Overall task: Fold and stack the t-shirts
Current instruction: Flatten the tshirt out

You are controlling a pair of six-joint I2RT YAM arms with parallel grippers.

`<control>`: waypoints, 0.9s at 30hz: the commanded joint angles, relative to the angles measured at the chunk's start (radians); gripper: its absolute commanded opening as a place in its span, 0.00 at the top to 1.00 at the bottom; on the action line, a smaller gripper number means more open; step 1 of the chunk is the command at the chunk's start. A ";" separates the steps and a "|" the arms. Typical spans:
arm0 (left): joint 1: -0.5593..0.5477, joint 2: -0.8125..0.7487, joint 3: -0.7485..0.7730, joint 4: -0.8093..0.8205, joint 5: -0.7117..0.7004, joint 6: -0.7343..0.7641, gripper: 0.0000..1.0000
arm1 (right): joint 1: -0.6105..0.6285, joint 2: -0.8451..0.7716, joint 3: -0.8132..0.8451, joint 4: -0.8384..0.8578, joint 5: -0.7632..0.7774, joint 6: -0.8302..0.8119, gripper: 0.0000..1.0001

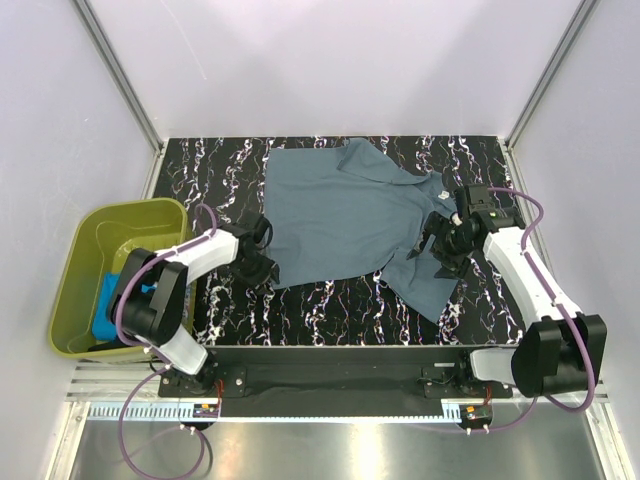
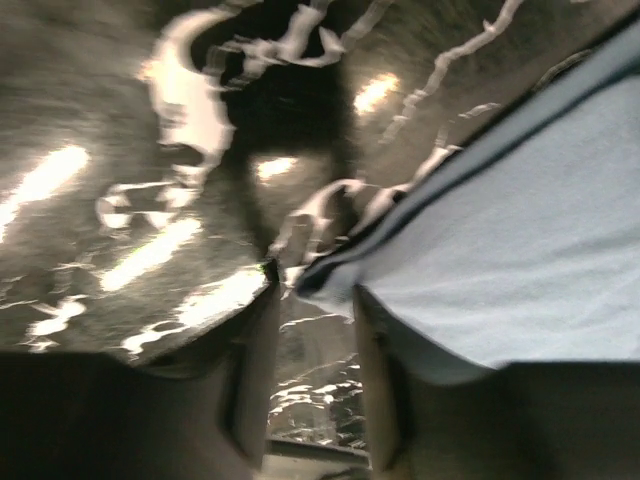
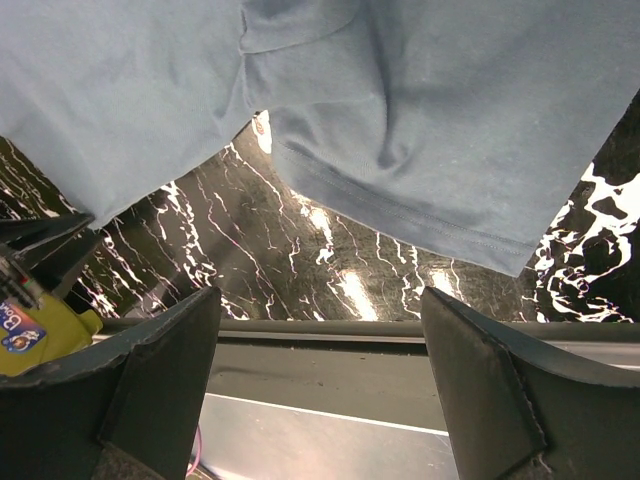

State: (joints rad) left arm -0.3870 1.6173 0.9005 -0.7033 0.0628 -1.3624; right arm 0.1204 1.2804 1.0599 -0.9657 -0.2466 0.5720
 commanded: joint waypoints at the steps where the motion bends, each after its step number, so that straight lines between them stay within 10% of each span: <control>1: 0.007 -0.080 -0.006 -0.091 -0.098 0.025 0.55 | -0.004 0.010 0.031 0.019 0.004 -0.015 0.12; 27: -0.043 -0.063 0.066 -0.110 -0.101 -0.001 0.49 | -0.002 0.020 -0.003 0.039 0.003 -0.052 0.11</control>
State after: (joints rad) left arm -0.4248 1.6184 0.9543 -0.8009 -0.0013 -1.3548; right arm 0.1204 1.2964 1.0550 -0.9443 -0.2474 0.5419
